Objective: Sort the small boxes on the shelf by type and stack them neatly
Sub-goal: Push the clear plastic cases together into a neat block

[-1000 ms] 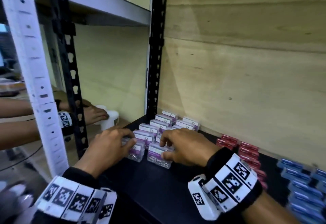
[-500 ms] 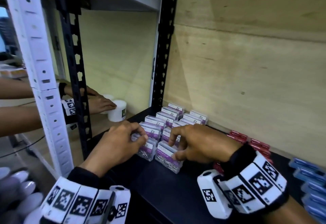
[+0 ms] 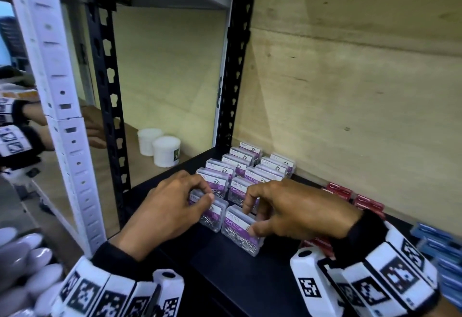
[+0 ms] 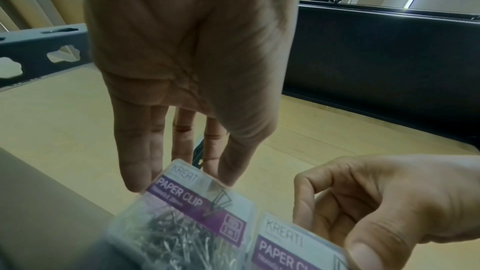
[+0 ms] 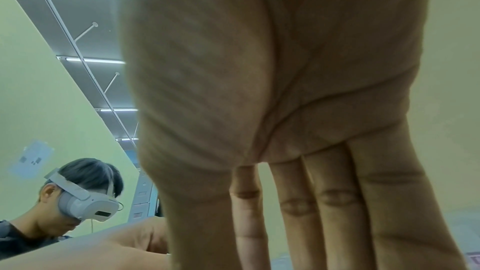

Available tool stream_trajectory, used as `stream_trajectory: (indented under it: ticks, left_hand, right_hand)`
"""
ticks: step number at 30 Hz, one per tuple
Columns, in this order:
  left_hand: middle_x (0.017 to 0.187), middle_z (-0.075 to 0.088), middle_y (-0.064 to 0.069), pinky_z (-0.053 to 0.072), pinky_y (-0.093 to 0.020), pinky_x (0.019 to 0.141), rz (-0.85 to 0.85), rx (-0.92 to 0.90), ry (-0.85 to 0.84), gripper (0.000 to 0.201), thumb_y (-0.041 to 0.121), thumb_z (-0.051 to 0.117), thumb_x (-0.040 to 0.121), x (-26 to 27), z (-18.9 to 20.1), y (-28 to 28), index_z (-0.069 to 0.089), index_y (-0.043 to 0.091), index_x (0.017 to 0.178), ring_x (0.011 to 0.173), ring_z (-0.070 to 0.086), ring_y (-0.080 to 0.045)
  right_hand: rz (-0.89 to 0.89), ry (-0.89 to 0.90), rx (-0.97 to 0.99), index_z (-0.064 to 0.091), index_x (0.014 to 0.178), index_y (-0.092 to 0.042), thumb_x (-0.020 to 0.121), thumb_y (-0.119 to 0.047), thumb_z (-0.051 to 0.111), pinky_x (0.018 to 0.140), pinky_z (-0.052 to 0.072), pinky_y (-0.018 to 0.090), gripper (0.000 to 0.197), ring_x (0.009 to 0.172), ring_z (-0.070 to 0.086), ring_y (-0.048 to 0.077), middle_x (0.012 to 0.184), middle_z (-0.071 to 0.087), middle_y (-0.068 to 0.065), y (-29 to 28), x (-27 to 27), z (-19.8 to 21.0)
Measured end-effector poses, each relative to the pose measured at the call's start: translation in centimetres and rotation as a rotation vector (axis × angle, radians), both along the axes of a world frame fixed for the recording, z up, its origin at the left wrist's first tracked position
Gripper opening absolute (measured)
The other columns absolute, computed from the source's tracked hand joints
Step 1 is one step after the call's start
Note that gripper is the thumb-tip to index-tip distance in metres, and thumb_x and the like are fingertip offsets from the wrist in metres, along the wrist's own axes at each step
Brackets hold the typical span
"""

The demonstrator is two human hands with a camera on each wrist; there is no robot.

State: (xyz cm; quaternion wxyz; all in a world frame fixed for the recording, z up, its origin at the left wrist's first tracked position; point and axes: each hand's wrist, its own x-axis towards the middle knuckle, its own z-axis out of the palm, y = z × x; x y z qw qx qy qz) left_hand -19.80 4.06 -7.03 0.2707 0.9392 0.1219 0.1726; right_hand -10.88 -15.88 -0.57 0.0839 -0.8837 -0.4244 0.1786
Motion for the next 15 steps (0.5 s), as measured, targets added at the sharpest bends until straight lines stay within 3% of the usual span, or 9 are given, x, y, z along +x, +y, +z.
stream_trajectory:
  ticks: [4,7,9,11,15]
  left_hand:
    - [0.099,0.052,0.022,0.049,-0.034,0.087,-0.032,0.025,0.067,0.016,0.059,0.056,0.087,-0.1,0.4,0.3,0.060,0.044,0.091,0.088,0.053,0.002]
    - [0.109,0.054,0.025,0.054,-0.030,0.084,-0.074,0.032,0.087,0.027,0.068,0.047,0.085,-0.1,1.4,1.1,0.058,0.056,0.106,0.092,0.057,0.005]
    - [0.112,0.057,0.023,0.052,-0.024,0.084,-0.088,0.033,0.033,0.032,0.064,0.047,0.088,0.4,2.6,1.9,0.059,0.053,0.116,0.091,0.056,0.008]
    - [0.116,0.059,0.023,0.048,-0.021,0.085,-0.124,0.056,0.036,0.034,0.060,0.047,0.091,1.2,3.7,2.4,0.060,0.048,0.120,0.094,0.054,0.008]
    - [0.136,0.055,0.018,0.042,-0.029,0.102,-0.230,0.147,0.195,0.038,0.057,0.045,0.095,3.2,4.8,2.7,0.059,0.044,0.128,0.115,0.052,-0.002]
  right_hand:
    - [0.014,-0.015,-0.023,0.058,0.112,-0.041,0.088,-0.048,0.068,0.069,0.043,0.021,0.027,0.082,0.062,-0.002,0.097,0.069,-0.016,-0.1,-0.2,0.3]
    - [-0.007,-0.091,0.004,0.060,0.114,-0.041,0.091,-0.054,0.060,0.069,0.042,0.021,0.027,0.081,0.058,-0.004,0.096,0.067,-0.019,0.0,0.1,0.9]
    - [-0.042,-0.170,0.043,0.060,0.113,-0.041,0.093,-0.054,0.057,0.071,0.043,0.022,0.025,0.081,0.055,-0.004,0.096,0.062,-0.020,0.4,0.6,1.4]
    - [-0.070,-0.222,0.048,0.058,0.116,-0.042,0.093,-0.052,0.058,0.075,0.044,0.024,0.025,0.084,0.054,-0.002,0.104,0.061,-0.019,1.0,1.3,1.6]
    - [-0.090,-0.267,-0.065,0.055,0.127,-0.040,0.093,-0.046,0.061,0.093,0.045,0.033,0.035,0.110,0.056,0.014,0.132,0.057,-0.008,2.4,2.8,1.3]
